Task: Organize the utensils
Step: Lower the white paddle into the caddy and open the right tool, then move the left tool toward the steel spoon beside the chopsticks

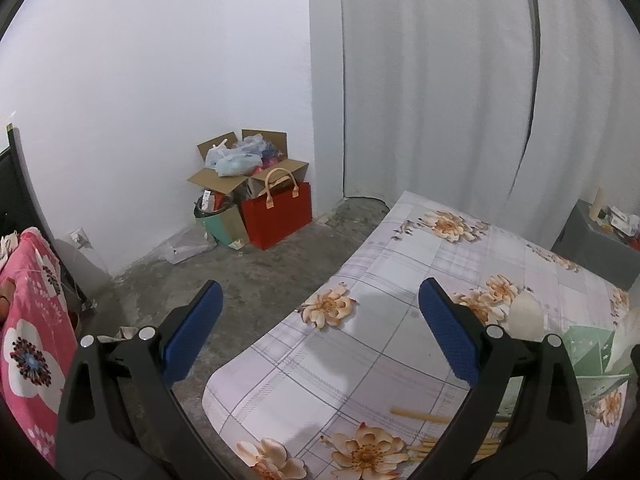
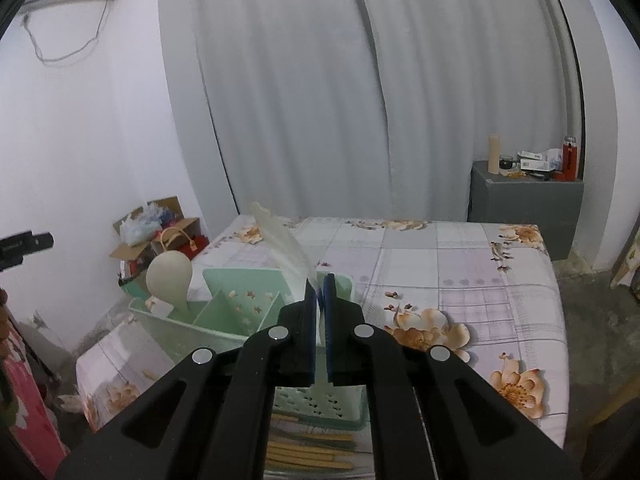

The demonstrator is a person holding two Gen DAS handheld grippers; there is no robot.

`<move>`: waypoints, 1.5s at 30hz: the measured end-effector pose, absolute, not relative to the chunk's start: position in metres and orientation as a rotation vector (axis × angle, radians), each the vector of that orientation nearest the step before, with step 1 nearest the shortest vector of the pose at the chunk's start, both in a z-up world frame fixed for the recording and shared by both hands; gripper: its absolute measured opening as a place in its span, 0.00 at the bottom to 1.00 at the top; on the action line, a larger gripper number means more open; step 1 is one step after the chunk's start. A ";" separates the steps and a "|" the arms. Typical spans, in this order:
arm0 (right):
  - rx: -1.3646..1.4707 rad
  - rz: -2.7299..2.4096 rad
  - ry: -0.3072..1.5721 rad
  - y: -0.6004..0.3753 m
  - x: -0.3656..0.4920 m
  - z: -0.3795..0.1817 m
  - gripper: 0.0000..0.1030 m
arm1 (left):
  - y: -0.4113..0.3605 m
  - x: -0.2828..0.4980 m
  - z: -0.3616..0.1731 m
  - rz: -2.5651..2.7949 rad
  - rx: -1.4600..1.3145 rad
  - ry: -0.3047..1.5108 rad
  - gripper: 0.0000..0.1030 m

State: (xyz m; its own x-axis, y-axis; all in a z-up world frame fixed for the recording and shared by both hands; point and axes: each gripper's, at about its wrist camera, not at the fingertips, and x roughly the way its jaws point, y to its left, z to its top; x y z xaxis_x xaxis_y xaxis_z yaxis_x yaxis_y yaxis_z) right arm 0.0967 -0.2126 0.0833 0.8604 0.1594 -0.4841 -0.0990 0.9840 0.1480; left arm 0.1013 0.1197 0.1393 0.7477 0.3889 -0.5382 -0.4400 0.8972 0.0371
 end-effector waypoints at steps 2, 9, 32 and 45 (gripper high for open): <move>0.110 0.127 0.513 -0.212 0.094 0.085 0.21 | 0.122 0.100 0.141 0.461 -0.101 0.563 0.92; 0.089 0.104 0.469 -0.214 0.079 0.098 0.41 | 0.123 0.095 0.144 0.469 -0.103 0.553 0.92; -0.037 0.098 0.851 -0.166 0.005 0.020 0.88 | 0.122 0.075 0.051 -0.034 -0.266 0.691 0.92; -0.105 0.030 1.016 -0.147 0.007 -0.024 0.94 | 0.076 0.074 -0.017 -0.250 -0.230 0.823 0.92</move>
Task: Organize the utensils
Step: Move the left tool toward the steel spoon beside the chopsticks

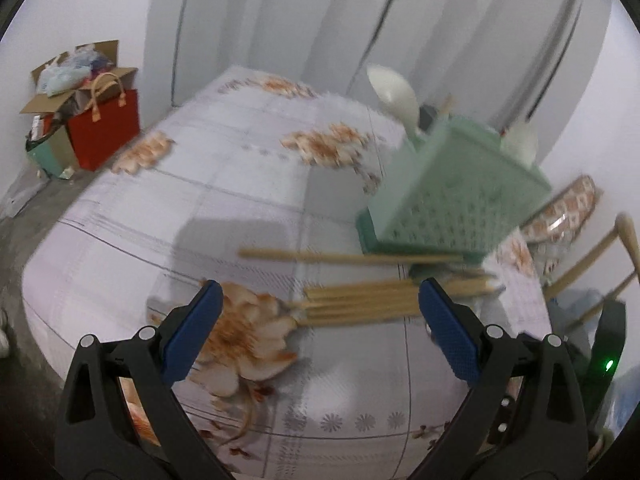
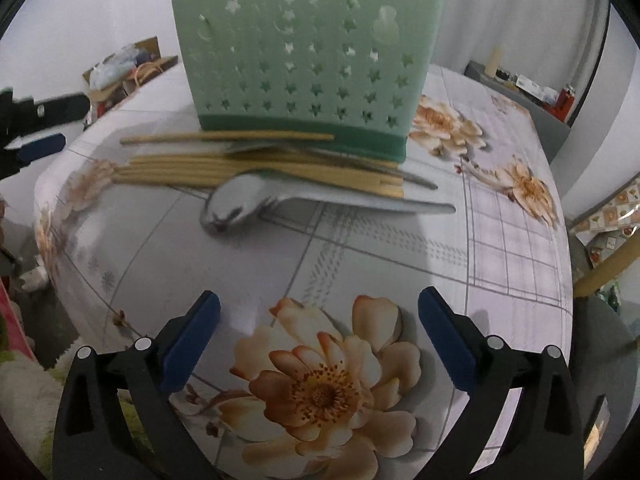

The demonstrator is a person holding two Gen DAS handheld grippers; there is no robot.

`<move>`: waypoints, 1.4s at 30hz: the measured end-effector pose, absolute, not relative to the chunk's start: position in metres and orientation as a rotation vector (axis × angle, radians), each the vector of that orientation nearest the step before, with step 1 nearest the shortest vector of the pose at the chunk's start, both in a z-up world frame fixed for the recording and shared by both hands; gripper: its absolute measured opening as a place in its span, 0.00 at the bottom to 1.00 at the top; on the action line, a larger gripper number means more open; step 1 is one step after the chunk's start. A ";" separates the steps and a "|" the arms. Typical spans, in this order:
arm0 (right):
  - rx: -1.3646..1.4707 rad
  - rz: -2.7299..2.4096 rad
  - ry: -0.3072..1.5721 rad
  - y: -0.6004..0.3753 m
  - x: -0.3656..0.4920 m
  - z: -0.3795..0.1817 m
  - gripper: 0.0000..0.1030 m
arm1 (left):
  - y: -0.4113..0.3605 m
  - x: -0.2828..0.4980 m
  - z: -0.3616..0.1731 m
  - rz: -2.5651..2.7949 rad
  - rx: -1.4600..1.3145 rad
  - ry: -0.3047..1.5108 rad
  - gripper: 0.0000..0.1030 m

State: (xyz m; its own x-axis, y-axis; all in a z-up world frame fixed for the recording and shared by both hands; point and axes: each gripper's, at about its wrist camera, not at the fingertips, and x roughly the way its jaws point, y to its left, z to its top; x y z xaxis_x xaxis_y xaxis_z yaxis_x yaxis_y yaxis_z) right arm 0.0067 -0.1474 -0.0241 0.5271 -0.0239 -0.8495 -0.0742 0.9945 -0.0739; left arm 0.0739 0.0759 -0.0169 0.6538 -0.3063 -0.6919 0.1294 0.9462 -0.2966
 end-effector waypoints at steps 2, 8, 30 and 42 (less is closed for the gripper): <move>-0.091 0.020 1.019 -0.151 0.006 -0.025 0.94 | 0.068 0.075 -0.027 -0.265 -0.203 0.856 0.92; -0.011 -0.038 1.011 -0.171 0.006 -0.027 0.94 | 0.052 0.075 -0.050 -0.298 -0.153 0.956 0.92; 0.026 -0.071 0.985 -0.191 0.005 -0.027 0.94 | 0.053 0.066 -0.045 -0.460 -0.241 0.922 0.92; 0.139 -0.059 0.948 -0.223 0.014 -0.021 0.86 | -0.036 0.041 -0.030 -0.626 0.236 0.801 0.79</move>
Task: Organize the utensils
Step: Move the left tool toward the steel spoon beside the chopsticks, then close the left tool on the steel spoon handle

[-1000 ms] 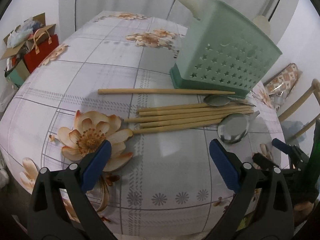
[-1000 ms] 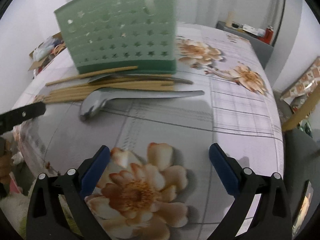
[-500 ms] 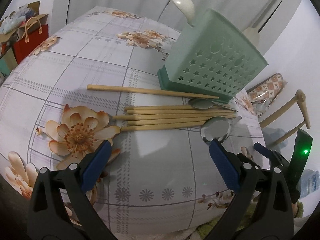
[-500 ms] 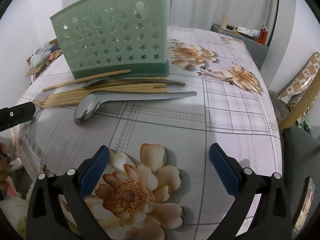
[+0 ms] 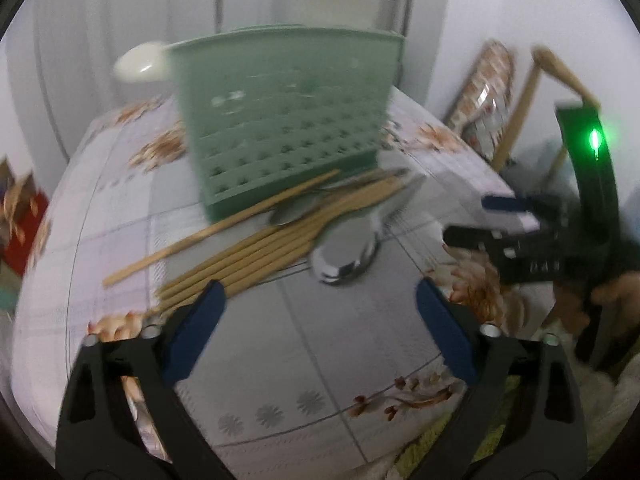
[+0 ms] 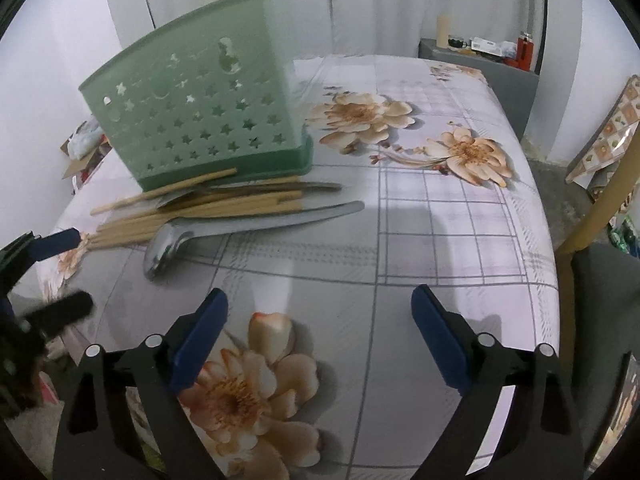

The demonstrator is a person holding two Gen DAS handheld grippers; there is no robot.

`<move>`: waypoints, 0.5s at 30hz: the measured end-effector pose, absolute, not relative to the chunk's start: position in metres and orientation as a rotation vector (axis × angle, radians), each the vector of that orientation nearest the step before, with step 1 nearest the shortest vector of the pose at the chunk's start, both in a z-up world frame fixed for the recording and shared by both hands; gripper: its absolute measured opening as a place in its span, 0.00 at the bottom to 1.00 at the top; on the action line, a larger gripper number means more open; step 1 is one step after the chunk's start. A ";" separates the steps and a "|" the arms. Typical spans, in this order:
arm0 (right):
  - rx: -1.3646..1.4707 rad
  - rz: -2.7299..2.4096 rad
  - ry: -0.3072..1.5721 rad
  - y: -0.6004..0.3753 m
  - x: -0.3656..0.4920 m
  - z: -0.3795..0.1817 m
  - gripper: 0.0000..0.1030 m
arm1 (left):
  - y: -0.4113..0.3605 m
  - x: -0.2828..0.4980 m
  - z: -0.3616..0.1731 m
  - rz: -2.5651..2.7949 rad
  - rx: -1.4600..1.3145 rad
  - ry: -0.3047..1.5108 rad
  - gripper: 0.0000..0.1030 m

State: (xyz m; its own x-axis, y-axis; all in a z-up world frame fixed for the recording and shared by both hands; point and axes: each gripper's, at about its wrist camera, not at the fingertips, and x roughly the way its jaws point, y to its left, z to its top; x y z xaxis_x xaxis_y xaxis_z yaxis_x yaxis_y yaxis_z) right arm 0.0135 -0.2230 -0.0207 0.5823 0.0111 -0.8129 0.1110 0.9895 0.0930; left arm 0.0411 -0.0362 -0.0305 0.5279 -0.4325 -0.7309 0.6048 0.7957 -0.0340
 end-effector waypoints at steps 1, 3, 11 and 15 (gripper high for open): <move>0.146 -0.058 0.949 -0.224 0.014 -0.021 0.85 | -0.042 0.041 -0.032 -0.629 0.260 0.802 0.73; 0.157 -0.056 0.951 -0.227 0.015 -0.023 0.85 | -0.052 0.043 -0.038 -0.631 0.309 0.808 0.65; 0.138 -0.042 0.939 -0.224 0.016 -0.025 0.84 | -0.079 0.048 -0.053 -0.610 0.504 0.764 0.43; 0.133 -0.039 0.940 -0.224 0.017 -0.025 0.84 | -0.085 0.048 -0.055 -0.634 0.541 0.719 0.34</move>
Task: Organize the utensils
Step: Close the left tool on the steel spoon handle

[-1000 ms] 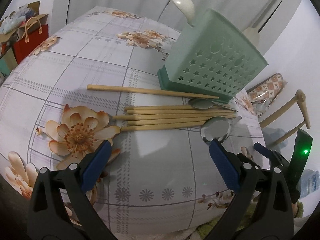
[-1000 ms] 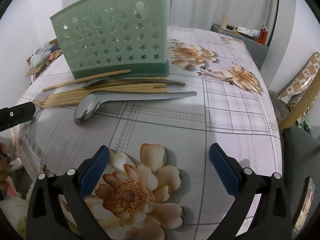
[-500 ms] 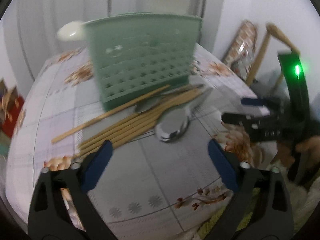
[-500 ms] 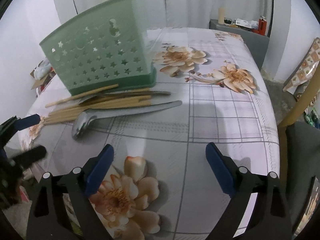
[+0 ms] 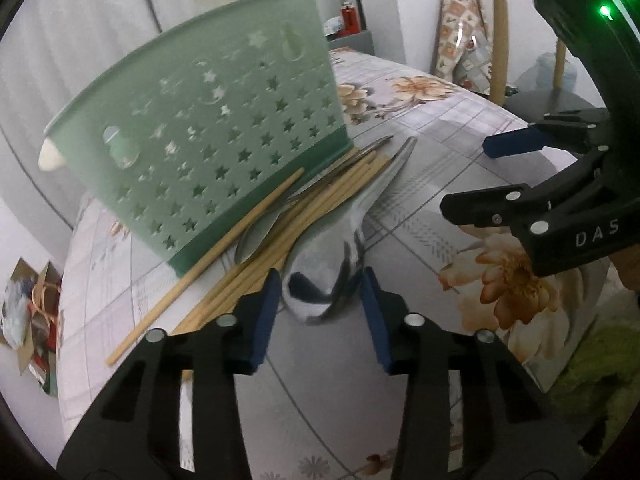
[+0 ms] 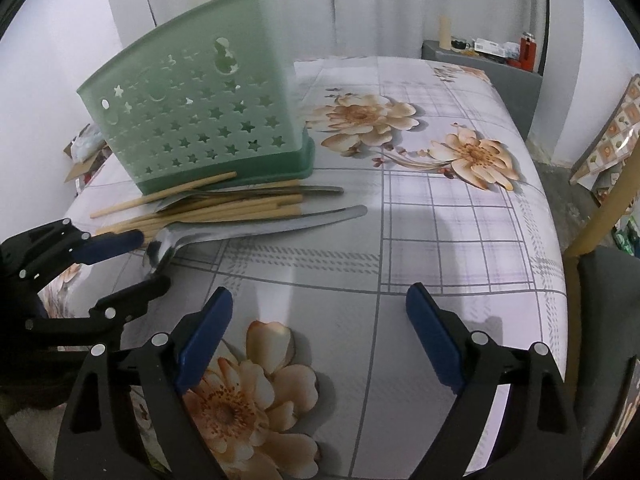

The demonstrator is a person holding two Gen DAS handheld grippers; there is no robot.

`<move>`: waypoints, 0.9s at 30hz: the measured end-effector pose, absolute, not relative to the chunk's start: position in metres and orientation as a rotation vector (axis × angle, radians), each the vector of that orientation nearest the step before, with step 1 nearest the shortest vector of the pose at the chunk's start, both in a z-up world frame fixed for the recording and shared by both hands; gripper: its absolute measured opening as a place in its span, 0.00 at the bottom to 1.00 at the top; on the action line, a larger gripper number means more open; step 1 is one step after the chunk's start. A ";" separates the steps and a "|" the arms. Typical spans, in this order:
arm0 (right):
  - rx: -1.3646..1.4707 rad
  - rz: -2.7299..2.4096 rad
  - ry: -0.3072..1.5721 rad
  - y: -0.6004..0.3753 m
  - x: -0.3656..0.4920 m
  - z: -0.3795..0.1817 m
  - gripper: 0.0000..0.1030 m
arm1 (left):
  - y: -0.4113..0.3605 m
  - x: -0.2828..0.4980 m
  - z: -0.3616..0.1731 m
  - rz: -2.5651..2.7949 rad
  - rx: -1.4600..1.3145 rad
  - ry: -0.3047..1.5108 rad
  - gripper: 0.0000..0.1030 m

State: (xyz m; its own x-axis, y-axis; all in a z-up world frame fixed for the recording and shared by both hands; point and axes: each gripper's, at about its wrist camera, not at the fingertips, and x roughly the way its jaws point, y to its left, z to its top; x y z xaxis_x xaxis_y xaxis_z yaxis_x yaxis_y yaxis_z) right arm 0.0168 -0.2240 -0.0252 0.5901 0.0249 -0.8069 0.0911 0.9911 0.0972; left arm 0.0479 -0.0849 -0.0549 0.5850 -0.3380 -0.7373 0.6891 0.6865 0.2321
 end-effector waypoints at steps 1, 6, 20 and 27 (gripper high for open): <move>0.134 -0.038 0.939 -0.224 0.017 -0.025 0.84 | -0.086 0.048 -0.055 -0.631 0.556 0.704 0.33; 0.140 -0.041 0.938 -0.225 0.017 -0.025 0.83 | -0.093 0.039 -0.049 -0.620 0.630 0.613 0.15; 0.145 -0.050 0.938 -0.223 0.016 -0.024 0.82 | -0.072 0.056 -0.038 -0.606 0.479 0.644 0.04; 0.145 -0.050 0.939 -0.222 0.016 -0.024 0.82 | -0.061 0.055 -0.042 -0.617 0.379 0.719 0.09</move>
